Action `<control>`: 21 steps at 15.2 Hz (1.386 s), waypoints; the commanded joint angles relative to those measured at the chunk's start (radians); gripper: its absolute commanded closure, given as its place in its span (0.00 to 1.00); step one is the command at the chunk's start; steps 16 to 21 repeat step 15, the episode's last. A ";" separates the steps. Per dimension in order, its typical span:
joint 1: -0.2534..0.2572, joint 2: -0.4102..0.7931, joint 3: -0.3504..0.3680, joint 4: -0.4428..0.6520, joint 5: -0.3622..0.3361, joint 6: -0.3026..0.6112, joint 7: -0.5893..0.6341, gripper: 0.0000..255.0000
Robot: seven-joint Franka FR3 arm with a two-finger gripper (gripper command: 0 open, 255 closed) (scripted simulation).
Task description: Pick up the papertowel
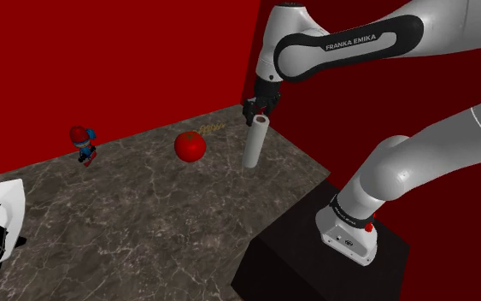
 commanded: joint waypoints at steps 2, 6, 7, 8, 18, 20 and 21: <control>0.000 -0.013 -0.003 0.028 0.000 -0.041 -0.002 1.00; 0.000 -0.030 -0.009 0.069 -0.001 -0.100 -0.004 1.00; -0.001 -0.034 -0.010 0.080 -0.002 -0.114 -0.004 1.00; -0.001 -0.037 -0.011 0.091 -0.002 -0.128 -0.005 1.00; -0.002 -0.050 -0.017 0.151 -0.004 -0.201 -0.006 1.00; -0.002 -0.050 -0.017 0.151 -0.004 -0.201 -0.006 1.00; -0.002 -0.050 -0.017 0.151 -0.004 -0.201 -0.006 1.00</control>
